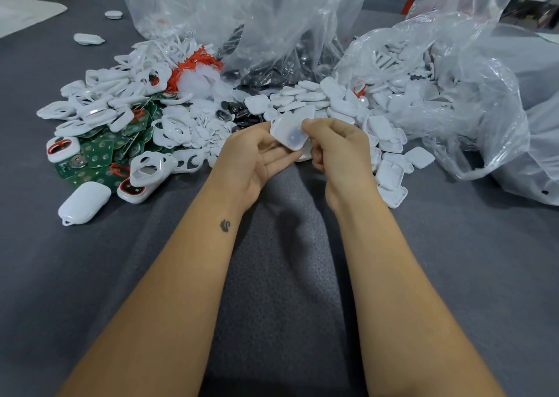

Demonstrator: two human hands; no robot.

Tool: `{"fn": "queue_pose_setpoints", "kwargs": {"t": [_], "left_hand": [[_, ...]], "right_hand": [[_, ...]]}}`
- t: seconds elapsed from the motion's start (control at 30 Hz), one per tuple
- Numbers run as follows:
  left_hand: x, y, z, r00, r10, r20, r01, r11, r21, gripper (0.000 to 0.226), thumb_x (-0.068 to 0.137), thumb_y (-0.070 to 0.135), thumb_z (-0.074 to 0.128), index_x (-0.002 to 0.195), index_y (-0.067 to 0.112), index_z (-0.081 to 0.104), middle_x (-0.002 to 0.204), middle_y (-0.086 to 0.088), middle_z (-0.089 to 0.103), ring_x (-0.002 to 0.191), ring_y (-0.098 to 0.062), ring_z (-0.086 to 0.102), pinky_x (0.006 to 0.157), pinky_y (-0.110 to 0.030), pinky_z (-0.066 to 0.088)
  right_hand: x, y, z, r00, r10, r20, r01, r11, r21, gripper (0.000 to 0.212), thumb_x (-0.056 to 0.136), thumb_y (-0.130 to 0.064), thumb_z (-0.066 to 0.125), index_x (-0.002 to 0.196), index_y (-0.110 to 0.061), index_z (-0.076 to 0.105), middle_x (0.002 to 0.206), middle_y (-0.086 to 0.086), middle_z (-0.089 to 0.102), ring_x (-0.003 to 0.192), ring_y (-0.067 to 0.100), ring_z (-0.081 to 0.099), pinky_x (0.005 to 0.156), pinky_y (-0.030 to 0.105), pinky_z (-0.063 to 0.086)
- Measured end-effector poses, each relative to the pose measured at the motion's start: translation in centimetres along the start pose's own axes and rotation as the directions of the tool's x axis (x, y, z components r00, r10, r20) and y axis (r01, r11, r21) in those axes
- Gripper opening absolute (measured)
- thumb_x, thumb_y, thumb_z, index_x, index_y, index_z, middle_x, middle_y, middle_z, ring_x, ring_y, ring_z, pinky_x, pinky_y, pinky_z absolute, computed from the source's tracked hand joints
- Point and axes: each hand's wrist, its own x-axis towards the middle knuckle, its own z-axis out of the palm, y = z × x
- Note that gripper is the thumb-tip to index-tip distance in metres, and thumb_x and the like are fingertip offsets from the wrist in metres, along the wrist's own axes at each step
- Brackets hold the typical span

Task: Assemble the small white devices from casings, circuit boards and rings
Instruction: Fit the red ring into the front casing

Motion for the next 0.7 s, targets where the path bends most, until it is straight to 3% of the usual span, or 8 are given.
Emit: {"fn": "queue_pose_setpoints", "kwargs": {"t": [0.2, 0.37, 0.5, 0.7], "left_hand": [[-0.16, -0.02, 0.11, 1.000, -0.005, -0.016, 0.005, 1.000, -0.004, 0.034, 0.090, -0.006, 0.035, 0.105, 0.000, 0.065, 0.100, -0.016, 0.074, 0.090, -0.026, 0.073, 0.069, -0.029, 0.059], [-0.20, 0.04, 0.30, 0.999, -0.013, -0.048, 0.012, 1.000, -0.022, 0.027, 0.090, -0.007, 0.040, 0.104, -0.003, 0.063, 0.096, -0.019, 0.073, 0.084, -0.028, 0.074, 0.066, -0.030, 0.059], [-0.16, 0.06, 0.19, 0.999, -0.002, -0.047, 0.001, 1.000, -0.004, 0.018, 0.089, -0.007, 0.045, 0.092, -0.001, 0.062, 0.086, -0.016, 0.074, 0.080, -0.028, 0.074, 0.063, -0.030, 0.059], [0.06, -0.16, 0.11, 0.996, 0.027, -0.083, -0.023, 0.998, 0.051, 0.006, 0.093, 0.001, 0.056, 0.090, 0.005, 0.060, 0.080, -0.011, 0.075, 0.077, -0.022, 0.074, 0.063, -0.029, 0.059]], "right_hand": [[0.11, 0.55, 0.22, 0.993, -0.069, -0.101, 0.048, 0.978, -0.201, 0.012, 0.082, -0.012, 0.069, 0.070, -0.014, 0.066, 0.061, -0.005, 0.055, 0.056, 0.005, 0.046, 0.057, 0.019, 0.040], [0.10, 0.67, 0.29, 0.991, -0.088, -0.103, 0.064, 0.975, -0.214, 0.014, 0.083, -0.014, 0.069, 0.070, -0.016, 0.066, 0.061, -0.004, 0.054, 0.056, 0.006, 0.045, 0.058, 0.022, 0.040], [0.07, 0.59, 0.27, 0.990, -0.103, -0.094, 0.081, 0.972, -0.219, 0.017, 0.082, -0.012, 0.070, 0.067, -0.018, 0.066, 0.054, -0.010, 0.055, 0.053, 0.002, 0.046, 0.055, 0.018, 0.041], [-0.01, 0.51, 0.18, 0.988, -0.141, -0.055, 0.123, 0.959, -0.256, 0.016, 0.077, -0.005, 0.075, 0.072, -0.016, 0.065, 0.058, -0.004, 0.051, 0.052, 0.003, 0.043, 0.055, 0.020, 0.039]]}}
